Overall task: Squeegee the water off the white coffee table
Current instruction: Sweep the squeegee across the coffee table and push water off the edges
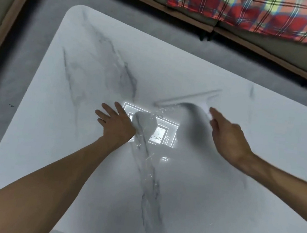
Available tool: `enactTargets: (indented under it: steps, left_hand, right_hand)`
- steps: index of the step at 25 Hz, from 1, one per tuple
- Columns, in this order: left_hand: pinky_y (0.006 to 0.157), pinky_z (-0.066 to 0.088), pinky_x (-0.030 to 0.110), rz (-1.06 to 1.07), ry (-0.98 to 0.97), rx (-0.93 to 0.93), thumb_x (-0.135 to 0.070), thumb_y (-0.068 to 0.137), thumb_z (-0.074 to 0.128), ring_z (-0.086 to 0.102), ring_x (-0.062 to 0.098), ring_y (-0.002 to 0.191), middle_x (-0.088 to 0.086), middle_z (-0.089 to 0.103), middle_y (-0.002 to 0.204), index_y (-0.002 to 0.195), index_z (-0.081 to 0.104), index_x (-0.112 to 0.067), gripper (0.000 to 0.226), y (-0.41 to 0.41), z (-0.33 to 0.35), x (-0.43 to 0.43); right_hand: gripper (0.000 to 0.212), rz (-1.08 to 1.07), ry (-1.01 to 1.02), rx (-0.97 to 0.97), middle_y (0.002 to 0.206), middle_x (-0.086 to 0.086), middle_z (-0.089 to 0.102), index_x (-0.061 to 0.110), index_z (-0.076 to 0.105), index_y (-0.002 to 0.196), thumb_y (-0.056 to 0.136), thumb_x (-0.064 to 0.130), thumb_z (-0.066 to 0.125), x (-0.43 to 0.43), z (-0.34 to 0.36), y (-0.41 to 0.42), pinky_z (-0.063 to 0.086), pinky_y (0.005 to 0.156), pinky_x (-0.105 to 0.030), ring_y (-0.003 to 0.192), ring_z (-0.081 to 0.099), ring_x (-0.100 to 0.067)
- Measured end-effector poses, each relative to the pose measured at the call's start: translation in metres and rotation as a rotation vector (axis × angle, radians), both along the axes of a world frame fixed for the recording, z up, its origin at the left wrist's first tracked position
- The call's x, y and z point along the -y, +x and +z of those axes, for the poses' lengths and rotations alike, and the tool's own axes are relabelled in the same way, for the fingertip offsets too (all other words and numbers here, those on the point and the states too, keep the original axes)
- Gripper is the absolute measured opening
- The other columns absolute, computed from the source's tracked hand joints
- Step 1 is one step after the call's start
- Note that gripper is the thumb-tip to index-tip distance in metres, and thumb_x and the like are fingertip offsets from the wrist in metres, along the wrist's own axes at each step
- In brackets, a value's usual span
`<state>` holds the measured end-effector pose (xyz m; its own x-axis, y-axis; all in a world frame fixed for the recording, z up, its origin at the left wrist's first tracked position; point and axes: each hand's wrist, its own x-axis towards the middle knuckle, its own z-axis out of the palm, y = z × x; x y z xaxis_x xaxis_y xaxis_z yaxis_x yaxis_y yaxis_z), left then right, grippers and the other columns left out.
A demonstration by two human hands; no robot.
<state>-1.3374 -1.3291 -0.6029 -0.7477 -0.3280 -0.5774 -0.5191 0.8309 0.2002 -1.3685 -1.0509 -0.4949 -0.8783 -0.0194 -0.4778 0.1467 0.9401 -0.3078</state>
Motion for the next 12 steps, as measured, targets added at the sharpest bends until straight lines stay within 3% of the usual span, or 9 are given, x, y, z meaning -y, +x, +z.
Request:
enactTargets:
  steps: [2,3,5,9,12]
  left_hand:
    - [0.110,0.022,0.065,-0.003,-0.005,0.033,-0.040,0.094,0.044,0.009,0.068,0.134,0.047,0.003,0.148,0.150,0.005,0.007,0.082,-0.003,0.004,-0.001]
    - [0.110,0.023,0.065,-0.027,-0.010,0.054,-0.043,0.091,0.050,0.009,0.067,0.134,0.047,0.004,0.148,0.150,0.005,0.006,0.088,-0.004,0.006,-0.001]
    - [0.108,0.023,0.066,-0.062,0.004,0.075,-0.045,0.090,0.053,0.011,0.067,0.134,0.047,0.004,0.148,0.150,0.005,0.006,0.092,-0.006,0.009,0.001]
    - [0.110,0.021,0.066,-0.079,0.008,0.093,-0.035,0.090,0.055,0.011,0.062,0.137,0.042,0.003,0.151,0.151,0.005,0.001,0.087,-0.009,0.015,0.006]
    - [0.112,0.018,0.066,-0.041,0.040,0.092,-0.026,0.087,0.058,0.010,0.055,0.141,0.034,0.002,0.155,0.153,0.006,-0.007,0.085,-0.011,0.017,0.009]
  right_hand:
    - [0.038,-0.094,-0.016,-0.095,0.106,-0.020,0.064,0.032,0.036,0.137,0.100,0.027,0.032,0.003,-0.002,-0.042,0.050,0.067,-0.044,0.086,0.059,-0.045]
    - [0.038,-0.196,-0.044,-0.089,0.103,-0.018,0.059,0.033,0.036,0.133,0.098,0.024,0.030,0.006,-0.005,-0.066,0.047,0.054,-0.041,0.078,0.057,-0.041]
    - [0.040,-0.385,-0.098,-0.038,0.092,-0.010,0.049,0.032,0.041,0.126,0.093,0.016,0.026,0.010,-0.012,-0.103,0.042,0.043,-0.034,0.069,0.053,-0.035]
    - [0.039,-0.377,-0.051,-0.005,0.096,-0.018,0.057,0.024,0.040,0.129,0.093,0.016,0.026,0.013,-0.022,-0.091,0.050,0.054,-0.035,0.071,0.062,-0.038]
    - [0.035,-0.285,-0.002,0.034,0.078,-0.013,0.052,0.032,0.032,0.133,0.098,0.028,0.025,0.011,-0.018,-0.027,0.046,0.056,-0.033,0.070,0.060,-0.038]
